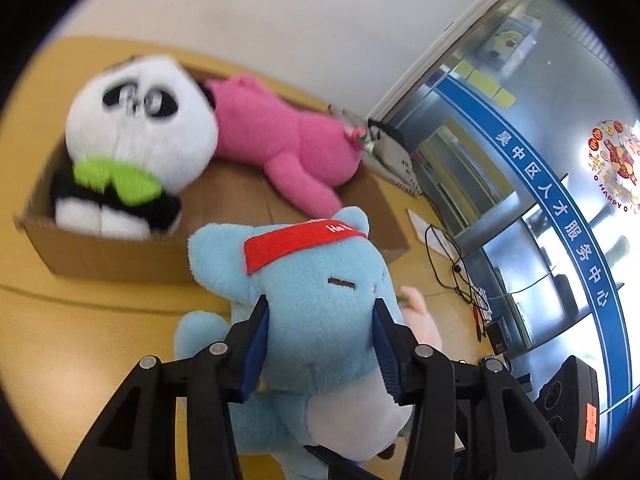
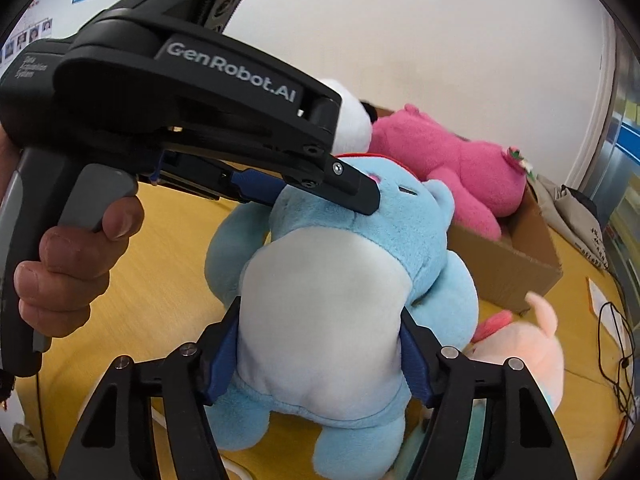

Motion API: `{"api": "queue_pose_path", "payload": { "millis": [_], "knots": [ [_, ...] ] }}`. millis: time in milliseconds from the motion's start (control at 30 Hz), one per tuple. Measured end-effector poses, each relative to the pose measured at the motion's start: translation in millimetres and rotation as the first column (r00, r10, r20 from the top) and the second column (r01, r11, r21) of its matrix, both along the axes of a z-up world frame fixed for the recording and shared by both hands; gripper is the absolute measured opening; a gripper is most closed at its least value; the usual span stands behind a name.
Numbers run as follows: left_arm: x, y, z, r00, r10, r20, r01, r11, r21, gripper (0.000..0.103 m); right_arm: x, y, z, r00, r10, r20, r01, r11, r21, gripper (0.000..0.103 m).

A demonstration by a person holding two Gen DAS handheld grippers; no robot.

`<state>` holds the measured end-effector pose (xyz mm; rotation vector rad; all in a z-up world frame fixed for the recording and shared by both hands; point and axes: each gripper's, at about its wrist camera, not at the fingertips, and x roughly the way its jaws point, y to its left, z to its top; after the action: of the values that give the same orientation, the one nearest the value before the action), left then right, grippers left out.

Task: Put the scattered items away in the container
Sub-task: 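Lift the blue cat with both grippers and lower it into the box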

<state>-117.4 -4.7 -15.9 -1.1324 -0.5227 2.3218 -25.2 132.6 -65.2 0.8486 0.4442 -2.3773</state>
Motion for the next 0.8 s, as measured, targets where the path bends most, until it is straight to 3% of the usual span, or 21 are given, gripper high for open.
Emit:
{"api": "queue_pose_path", "payload": {
  "millis": [333, 467, 633, 800],
  "knots": [
    [-42, 2, 100, 0.978, -0.017, -0.207, 0.006, 0.998, -0.055, 0.045, -43, -12, 82, 0.982, 0.004, -0.189, -0.013, 0.999, -0.044, 0.074],
    [-76, 2, 126, 0.964, -0.031, -0.264, 0.009, 0.997, -0.082, 0.045, -76, -15, 113, 0.975, -0.007, -0.223, -0.01, 0.997, -0.076, 0.074],
    [-131, 3, 131, 0.958, -0.064, -0.281, 0.031, 0.992, -0.119, 0.045, -128, -20, 132, 0.976, -0.035, -0.214, 0.012, 0.994, -0.11, 0.074],
    [-181, 7, 97, 0.974, -0.076, -0.214, 0.043, 0.987, -0.153, 0.045, -176, -17, 112, 0.981, -0.078, -0.175, 0.05, 0.986, -0.158, 0.074]
  ]
}}
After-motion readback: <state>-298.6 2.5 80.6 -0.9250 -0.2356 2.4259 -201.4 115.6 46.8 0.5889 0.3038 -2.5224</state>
